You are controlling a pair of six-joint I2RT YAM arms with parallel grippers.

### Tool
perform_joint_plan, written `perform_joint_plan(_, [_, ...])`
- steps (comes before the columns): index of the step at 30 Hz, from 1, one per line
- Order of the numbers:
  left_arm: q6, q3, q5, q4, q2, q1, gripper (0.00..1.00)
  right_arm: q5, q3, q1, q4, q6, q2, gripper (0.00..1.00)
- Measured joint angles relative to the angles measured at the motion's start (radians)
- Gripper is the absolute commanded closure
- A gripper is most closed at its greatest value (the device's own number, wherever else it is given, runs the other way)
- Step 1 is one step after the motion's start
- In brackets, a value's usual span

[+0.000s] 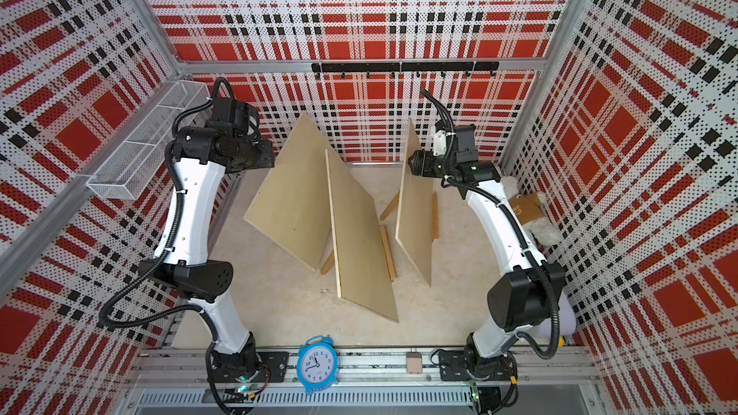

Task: Disassemble the easel
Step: Pick up the drawing board from the easel.

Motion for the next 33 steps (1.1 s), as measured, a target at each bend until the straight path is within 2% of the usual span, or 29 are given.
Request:
perform_joint_plan(10, [-0.046, 0.020, 0.018, -0.029, 0.019, -0.021, 0.45, 0.022, 0.301, 0.001, -0.132, -0.132, 0.108, 0.17])
perform_joint_plan(23, [-0.063, 0.033, 0.013, -0.031, 0.045, 0.011, 0.48, 0.017, 0.300, 0.001, -0.203, -0.177, 0.140, 0.17])
perform_joint_plan(33, [-0.048, 0.041, 0.059, -0.029, 0.103, 0.025, 0.50, 0.018, 0.264, 0.001, -0.216, -0.162, 0.139, 0.17])
